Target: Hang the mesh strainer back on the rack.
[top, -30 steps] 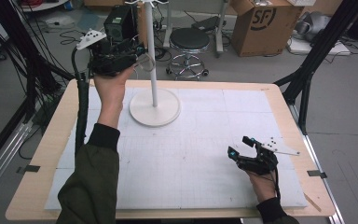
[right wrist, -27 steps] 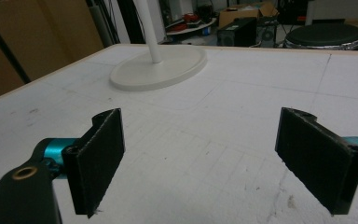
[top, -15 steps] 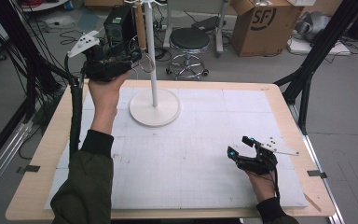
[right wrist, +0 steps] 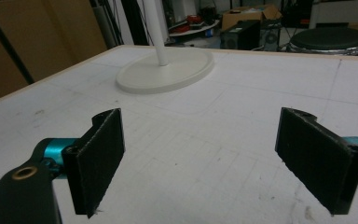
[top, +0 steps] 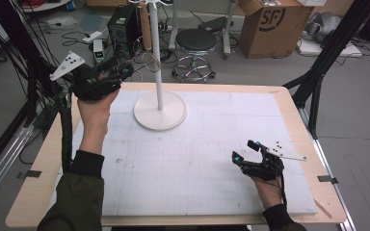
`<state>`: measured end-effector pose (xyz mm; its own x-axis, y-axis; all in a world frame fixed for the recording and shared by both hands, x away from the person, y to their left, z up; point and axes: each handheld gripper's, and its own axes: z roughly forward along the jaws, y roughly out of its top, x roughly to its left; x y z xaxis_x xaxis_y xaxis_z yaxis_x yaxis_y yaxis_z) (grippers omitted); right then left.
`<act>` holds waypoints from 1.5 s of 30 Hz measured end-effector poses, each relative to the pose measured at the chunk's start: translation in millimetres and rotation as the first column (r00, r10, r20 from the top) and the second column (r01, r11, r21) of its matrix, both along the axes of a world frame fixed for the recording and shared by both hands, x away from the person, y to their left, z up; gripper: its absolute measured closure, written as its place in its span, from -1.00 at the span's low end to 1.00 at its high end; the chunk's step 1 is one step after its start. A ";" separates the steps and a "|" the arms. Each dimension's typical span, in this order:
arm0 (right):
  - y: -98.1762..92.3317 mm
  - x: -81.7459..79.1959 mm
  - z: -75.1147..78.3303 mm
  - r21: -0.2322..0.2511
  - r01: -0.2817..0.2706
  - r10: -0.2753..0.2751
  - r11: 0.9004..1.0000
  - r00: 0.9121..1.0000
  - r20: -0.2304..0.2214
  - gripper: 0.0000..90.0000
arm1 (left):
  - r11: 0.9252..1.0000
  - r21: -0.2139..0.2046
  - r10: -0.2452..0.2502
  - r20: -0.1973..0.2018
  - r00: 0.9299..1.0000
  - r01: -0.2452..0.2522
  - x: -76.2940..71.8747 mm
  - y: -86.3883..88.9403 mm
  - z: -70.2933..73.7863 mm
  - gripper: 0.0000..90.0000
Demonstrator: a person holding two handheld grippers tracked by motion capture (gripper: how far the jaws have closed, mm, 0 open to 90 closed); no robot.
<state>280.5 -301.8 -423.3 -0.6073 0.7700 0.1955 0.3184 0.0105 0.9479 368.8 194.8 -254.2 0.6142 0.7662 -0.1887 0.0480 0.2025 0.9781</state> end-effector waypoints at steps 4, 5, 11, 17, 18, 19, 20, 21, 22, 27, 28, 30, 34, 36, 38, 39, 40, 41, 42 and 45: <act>-0.2 0.5 1.3 0.015 0.003 -0.003 1.000 1.000 0.002 -0.66 | 1.000 0.010 -0.006 0.006 1.000 0.006 -7.0 3.3 -8.9 -0.34; -0.1 0.3 1.5 0.016 0.005 -0.005 1.000 1.000 0.001 -0.66 | 1.000 0.008 -0.007 0.006 1.000 0.007 -8.5 4.3 -11.5 -0.35; 0.0 -0.7 2.5 0.012 0.006 -0.006 1.000 1.000 0.007 -0.66 | 1.000 0.022 -0.005 0.007 1.000 0.005 -18.4 8.1 -27.3 -0.37; 1.3 -2.0 3.3 0.009 0.002 -0.002 1.000 1.000 0.008 -0.66 | 1.000 0.007 0.003 0.008 1.000 -0.003 -27.5 19.0 -35.1 -0.39; 1.3 -2.0 3.5 0.012 0.001 -0.001 1.000 1.000 0.010 -0.66 | 1.000 0.010 0.000 0.010 1.000 0.000 -29.2 20.2 -36.3 -0.39; 1.4 -2.4 4.0 0.021 0.000 0.000 1.000 1.000 0.005 -0.66 | 1.000 0.003 0.000 0.007 1.000 0.000 -31.3 20.0 -37.5 -0.39; 1.0 -2.7 4.5 0.024 0.000 0.000 1.000 1.000 0.006 -0.66 | 1.000 0.011 -0.001 0.004 1.000 0.001 -33.4 20.6 -38.8 -0.39; 0.6 -2.7 4.9 0.023 0.001 -0.001 1.000 1.000 0.016 -0.66 | 1.000 0.012 -0.011 0.006 1.000 0.011 -35.4 21.1 -40.8 -0.39; 0.5 -3.1 5.3 0.024 0.001 -0.001 1.000 1.000 0.018 -0.66 | 1.000 0.012 -0.019 0.007 1.000 0.019 -37.5 20.6 -42.9 -0.38; 2.0 -4.2 6.4 0.024 -0.008 0.007 1.000 1.000 0.019 -0.66 | 0.999 0.029 -0.027 0.005 1.000 0.027 -47.8 18.0 -59.6 -0.45; 2.6 -4.4 6.5 0.025 -0.013 0.012 1.000 1.000 0.015 -0.66 | 0.999 0.041 -0.034 0.005 0.999 0.033 -49.8 17.2 -64.5 -0.53; 3.7 -4.1 6.6 0.022 -0.013 0.012 1.000 1.000 0.018 -0.66 | 0.997 0.070 -0.035 -0.007 0.999 0.035 -53.7 15.4 -74.0 -0.51; 5.5 -3.4 7.0 0.024 -0.013 0.012 1.000 1.000 0.019 -0.66 | 0.997 0.061 -0.044 -0.028 0.999 0.046 -59.7 15.5 -88.5 -0.51; 7.7 -3.2 7.5 0.023 -0.017 0.017 1.000 1.000 0.020 -0.66 | 0.997 0.061 -0.049 -0.027 0.998 0.050 -63.2 15.1 -94.1 -0.52; 10.7 -3.5 7.7 0.022 -0.024 0.024 0.999 1.000 0.015 -0.66 | 0.996 0.059 -0.060 -0.030 0.998 0.062 -65.8 14.0 -99.1 -0.52; 11.9 -3.5 7.8 0.019 -0.024 0.024 1.000 1.000 0.016 -0.66 | 0.996 0.056 -0.062 -0.032 0.998 0.064 -67.4 13.5 -101.5 -0.53; 13.0 -3.1 7.6 0.016 -0.029 0.029 0.999 0.999 0.019 -0.66 | 0.997 0.056 -0.058 -0.033 0.998 0.059 -68.9 13.0 -104.0 -0.53; 14.2 -2.9 7.5 0.012 -0.029 0.029 1.000 0.999 0.019 -0.66 | 0.996 0.052 -0.065 -0.035 0.997 0.066 -69.9 12.4 -106.4 -0.53; 15.0 -2.9 7.4 0.008 -0.030 0.030 1.000 0.999 0.020 -0.66 | 0.996 0.061 -0.070 -0.040 0.997 0.072 -71.0 12.4 -108.5 -0.53; 16.3 -2.9 7.1 0.006 -0.034 0.034 0.999 0.999 0.014 -0.66 | 0.993 0.080 -0.078 -0.050 0.996 0.082 -73.3 10.6 -115.1 -0.53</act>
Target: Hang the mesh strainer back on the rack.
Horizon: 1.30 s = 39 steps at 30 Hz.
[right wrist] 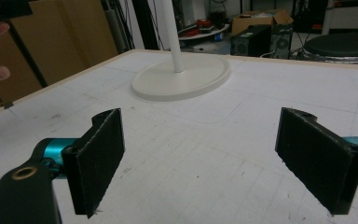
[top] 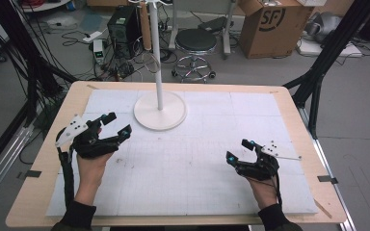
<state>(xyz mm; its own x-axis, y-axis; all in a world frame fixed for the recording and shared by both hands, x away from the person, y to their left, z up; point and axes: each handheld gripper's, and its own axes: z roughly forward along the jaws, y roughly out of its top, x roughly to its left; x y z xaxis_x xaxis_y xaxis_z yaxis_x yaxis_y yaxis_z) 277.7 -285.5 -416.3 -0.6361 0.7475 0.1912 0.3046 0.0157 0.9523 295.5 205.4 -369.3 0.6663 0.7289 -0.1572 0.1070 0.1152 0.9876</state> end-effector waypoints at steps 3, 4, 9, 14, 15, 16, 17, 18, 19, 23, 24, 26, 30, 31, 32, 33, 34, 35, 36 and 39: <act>0.3 0.8 -0.3 -0.001 0.002 -0.002 1.000 1.000 0.005 -0.66 | 1.000 0.000 -0.001 -0.010 1.000 0.001 -3.9 -0.9 -10.7 -0.55; 0.3 0.6 -0.2 0.001 0.002 -0.002 1.000 1.000 0.004 -0.66 | 1.000 0.009 -0.006 -0.016 1.000 0.006 -4.9 -1.2 -14.6 -0.55; -0.6 -0.7 1.1 0.012 0.005 -0.005 1.000 1.000 0.007 -0.66 | 1.000 0.016 -0.010 -0.026 1.000 0.011 -13.0 -1.6 -29.4 -0.55; 1.7 -1.0 0.8 0.008 -0.003 0.002 1.000 1.000 0.009 -0.66 | 1.000 0.016 -0.024 -0.026 0.999 0.025 -22.5 -0.4 -36.7 -0.55; 2.5 -1.0 0.6 0.010 -0.005 0.005 1.000 1.000 0.003 -0.66 | 0.999 0.019 -0.026 -0.025 0.999 0.026 -24.0 -0.3 -38.3 -0.55; 3.2 -1.1 0.2 0.007 -0.005 0.005 1.000 1.000 0.001 -0.66 | 0.999 0.024 -0.022 -0.030 0.999 0.022 -25.5 -0.7 -40.2 -0.55; 3.6 -1.0 0.0 0.005 -0.009 0.009 1.000 1.000 0.000 -0.66 | 0.999 0.029 -0.024 -0.036 0.999 0.025 -26.8 -0.6 -42.5 -0.55; 3.9 -0.8 -0.1 0.004 -0.009 0.009 1.000 1.000 0.004 -0.66 | 0.999 0.031 -0.022 -0.037 0.999 0.023 -28.1 -0.9 -44.9 -0.55; 4.0 -1.0 0.1 0.002 -0.011 0.011 1.000 1.000 0.006 -0.66 | 0.999 0.033 -0.023 -0.046 0.999 0.024 -29.2 -1.1 -47.2 -0.55; 4.9 -2.3 0.2 0.000 -0.012 0.012 1.000 1.000 0.006 -0.66 | 0.999 0.037 -0.019 -0.061 0.998 0.022 -31.7 -2.0 -52.6 -0.56; 4.8 -2.3 -0.1 -0.007 -0.011 0.012 1.000 1.000 0.010 -0.66 | 0.999 0.041 -0.023 -0.058 0.998 0.026 -31.8 -1.9 -52.6 -0.56; 6.0 -2.6 -0.4 -0.009 -0.014 0.014 1.000 1.000 0.006 -0.66 | 0.999 0.035 -0.026 -0.058 0.998 0.028 -32.5 -2.7 -52.6 -0.56; 6.4 -2.3 -0.6 -0.016 -0.013 0.013 1.000 1.000 0.011 -0.66 | 0.999 0.039 -0.032 -0.064 0.997 0.035 -33.0 -3.3 -54.2 -0.56; 6.0 -2.1 -0.6 -0.017 -0.012 0.013 1.000 1.000 0.014 -0.66 | 0.999 0.042 -0.032 -0.071 0.997 0.035 -32.8 -3.5 -54.8 -0.56; 5.7 -2.2 -0.4 -0.015 -0.015 0.015 1.000 1.000 0.009 -0.66 | 0.999 0.042 -0.029 -0.069 0.997 0.032 -32.5 -3.8 -55.5 -0.56; 5.6 -2.1 -0.5 -0.016 -0.013 0.013 1.000 1.000 0.010 -0.66 | 0.998 0.046 -0.029 -0.073 0.997 0.033 -32.1 -3.9 -56.1 -0.56; 5.5 -1.9 -0.5 -0.018 -0.015 0.015 1.000 1.000 0.009 -0.66 | 0.998 0.052 -0.029 -0.076 0.997 0.033 -31.6 -3.6 -56.6 -0.56; 5.7 -1.9 -0.5 -0.018 -0.013 0.014 1.000 1.000 0.009 -0.66 | 0.998 0.049 -0.027 -0.077 0.997 0.031 -31.6 -3.5 -57.1 -0.55; 6.0 -2.2 -0.5 -0.018 -0.013 0.013 1.000 1.000 0.009 -0.66 | 0.998 0.050 -0.027 -0.077 0.997 0.031 -31.5 -3.0 -57.3 -0.55; 6.2 -2.4 -0.4 -0.017 -0.014 0.014 1.000 1.000 0.010 -0.66 | 0.999 0.041 -0.023 -0.079 0.997 0.027 -31.3 -1.7 -57.0 -0.55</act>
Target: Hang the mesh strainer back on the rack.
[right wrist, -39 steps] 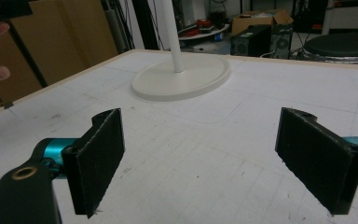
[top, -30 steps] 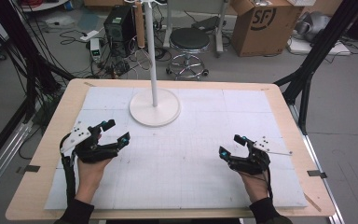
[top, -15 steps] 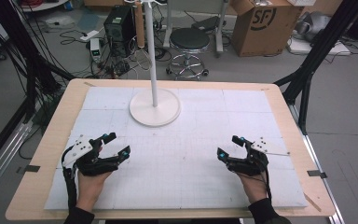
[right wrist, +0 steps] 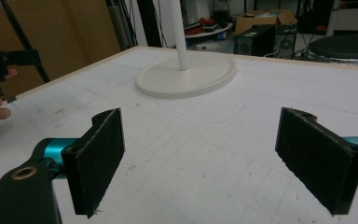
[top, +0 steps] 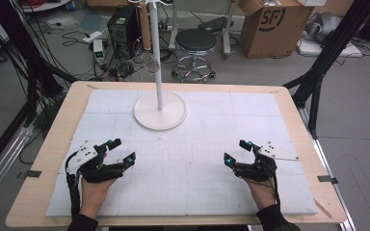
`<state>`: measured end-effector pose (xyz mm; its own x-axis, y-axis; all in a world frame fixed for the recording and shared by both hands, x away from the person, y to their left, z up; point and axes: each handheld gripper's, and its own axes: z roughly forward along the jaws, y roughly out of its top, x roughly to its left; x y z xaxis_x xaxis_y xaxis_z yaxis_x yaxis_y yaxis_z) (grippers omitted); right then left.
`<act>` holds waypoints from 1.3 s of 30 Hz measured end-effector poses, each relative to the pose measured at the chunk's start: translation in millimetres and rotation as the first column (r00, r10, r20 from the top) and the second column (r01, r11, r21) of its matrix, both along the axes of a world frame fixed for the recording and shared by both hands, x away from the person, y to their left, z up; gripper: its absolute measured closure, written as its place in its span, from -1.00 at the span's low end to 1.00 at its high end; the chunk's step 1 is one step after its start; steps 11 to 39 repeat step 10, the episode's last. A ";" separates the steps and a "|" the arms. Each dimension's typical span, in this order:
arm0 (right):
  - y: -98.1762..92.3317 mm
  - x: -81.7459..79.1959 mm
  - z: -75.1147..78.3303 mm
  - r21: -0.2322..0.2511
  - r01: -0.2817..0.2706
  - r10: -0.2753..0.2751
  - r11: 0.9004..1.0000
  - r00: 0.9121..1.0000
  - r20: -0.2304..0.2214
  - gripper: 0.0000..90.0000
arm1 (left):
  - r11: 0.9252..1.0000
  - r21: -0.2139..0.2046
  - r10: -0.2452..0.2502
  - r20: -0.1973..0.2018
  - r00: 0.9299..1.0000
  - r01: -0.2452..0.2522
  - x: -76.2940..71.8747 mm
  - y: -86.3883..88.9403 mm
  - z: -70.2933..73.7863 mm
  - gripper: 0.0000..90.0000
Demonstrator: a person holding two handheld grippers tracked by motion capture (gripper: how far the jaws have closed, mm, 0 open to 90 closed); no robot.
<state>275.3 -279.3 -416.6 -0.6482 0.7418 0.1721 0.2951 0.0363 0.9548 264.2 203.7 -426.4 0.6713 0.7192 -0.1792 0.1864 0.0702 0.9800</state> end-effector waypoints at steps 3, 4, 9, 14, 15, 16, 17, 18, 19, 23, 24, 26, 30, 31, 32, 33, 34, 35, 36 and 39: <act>-0.2 0.2 -0.1 -0.001 0.000 0.000 1.000 1.000 0.000 -0.66 | 1.000 0.003 0.002 0.003 1.000 -0.002 -0.1 -0.1 0.4 -0.55; -0.1 0.2 0.0 0.000 0.000 0.000 1.000 1.000 -0.001 -0.66 | 1.000 0.002 0.003 0.005 1.000 -0.003 -0.3 -0.3 0.4 -0.55; -0.3 0.2 0.1 0.000 0.000 0.000 1.000 1.000 0.002 -0.66 | 1.000 0.004 0.006 0.011 1.000 -0.006 -0.4 -0.7 1.0 -0.56; -0.5 0.2 0.1 0.002 -0.001 0.001 1.000 1.000 0.001 -0.66 | 1.000 0.003 0.007 0.012 1.000 -0.007 -0.3 -0.5 1.4 -0.56; -0.5 0.2 0.1 0.002 -0.001 0.001 1.000 1.000 0.001 -0.66 | 1.000 0.003 0.007 0.012 1.000 -0.007 -0.3 -0.5 1.4 -0.56; -0.5 0.2 0.1 0.002 -0.001 0.001 1.000 1.000 0.001 -0.66 | 1.000 0.003 0.007 0.012 1.000 -0.007 -0.3 -0.5 1.4 -0.56; -0.5 0.2 0.1 0.002 -0.001 0.001 1.000 1.000 0.001 -0.66 | 1.000 0.003 0.007 0.012 1.000 -0.007 -0.3 -0.5 1.4 -0.56; -0.5 0.2 0.1 0.002 -0.001 0.001 1.000 1.000 0.001 -0.66 | 1.000 0.003 0.007 0.012 1.000 -0.007 -0.3 -0.5 1.4 -0.56; -0.5 0.2 0.1 0.002 -0.001 0.001 1.000 1.000 0.001 -0.66 | 1.000 0.003 0.007 0.012 1.000 -0.007 -0.3 -0.5 1.4 -0.56; -0.5 0.2 0.1 0.002 -0.001 0.001 1.000 1.000 0.001 -0.66 | 1.000 0.003 0.007 0.012 1.000 -0.007 -0.3 -0.5 1.4 -0.56; -0.5 0.2 0.1 0.002 -0.001 0.001 1.000 1.000 0.001 -0.66 | 1.000 0.003 0.007 0.012 1.000 -0.007 -0.3 -0.5 1.4 -0.56; -0.5 0.2 0.1 0.002 -0.001 0.001 1.000 1.000 0.001 -0.66 | 1.000 0.003 0.007 0.012 1.000 -0.007 -0.3 -0.5 1.4 -0.56; -0.5 0.2 0.1 0.002 -0.001 0.001 1.000 1.000 0.001 -0.66 | 1.000 0.003 0.007 0.012 1.000 -0.007 -0.3 -0.5 1.4 -0.56; -0.5 0.2 0.1 0.002 -0.001 0.001 1.000 1.000 0.001 -0.66 | 1.000 0.003 0.007 0.012 1.000 -0.007 -0.3 -0.5 1.4 -0.56; -0.5 0.2 0.1 0.002 -0.001 0.001 1.000 1.000 0.001 -0.66 | 1.000 0.003 0.007 0.012 1.000 -0.007 -0.3 -0.5 1.4 -0.56; -0.5 0.2 0.1 0.002 -0.001 0.001 1.000 1.000 0.001 -0.66 | 1.000 0.003 0.007 0.012 1.000 -0.007 -0.3 -0.5 1.4 -0.56; -0.5 0.2 0.1 0.002 -0.001 0.001 1.000 1.000 0.001 -0.66 | 1.000 0.003 0.007 0.012 1.000 -0.007 -0.3 -0.5 1.4 -0.56; -0.5 0.2 0.1 0.002 -0.001 0.001 1.000 1.000 0.001 -0.66 | 1.000 0.003 0.007 0.012 1.000 -0.007 -0.3 -0.5 1.4 -0.56; -0.5 0.2 0.1 0.002 -0.001 0.001 1.000 1.000 0.001 -0.66 | 1.000 0.003 0.007 0.012 1.000 -0.007 -0.3 -0.5 1.4 -0.56; -0.5 0.2 0.1 0.002 -0.001 0.001 1.000 1.000 0.001 -0.66 | 1.000 0.003 0.007 0.012 1.000 -0.007 -0.3 -0.5 1.4 -0.56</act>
